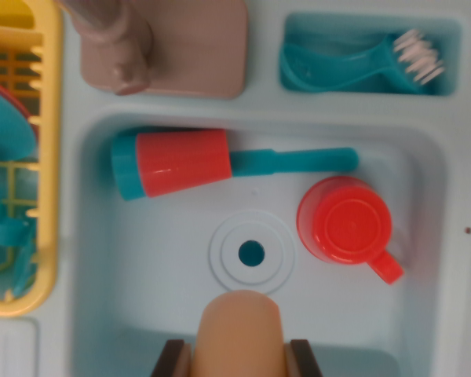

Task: Pick detergent from the sink

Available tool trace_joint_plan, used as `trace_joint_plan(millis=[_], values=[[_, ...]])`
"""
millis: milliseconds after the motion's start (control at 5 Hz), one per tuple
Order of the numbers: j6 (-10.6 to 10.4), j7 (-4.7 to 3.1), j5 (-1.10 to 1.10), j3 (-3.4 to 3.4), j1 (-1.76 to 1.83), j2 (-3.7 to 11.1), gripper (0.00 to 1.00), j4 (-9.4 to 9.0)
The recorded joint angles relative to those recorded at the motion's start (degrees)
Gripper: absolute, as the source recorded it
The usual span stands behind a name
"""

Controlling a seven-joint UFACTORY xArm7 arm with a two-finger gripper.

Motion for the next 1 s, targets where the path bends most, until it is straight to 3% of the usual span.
trace_joint_plan(millis=[200,400,600,800,1000], values=[[2.71,0.14,-0.12,0.03,0.02,-0.72,1.0,2.0],[2.71,0.14,-0.12,0.03,0.02,-0.72,1.0,2.0],[5.26,0.27,-0.24,0.06,0.03,-1.4,1.0,3.88],[5.26,0.27,-0.24,0.06,0.03,-1.4,1.0,3.88],[7.81,0.4,-0.36,0.09,0.04,-2.07,1.0,5.76]])
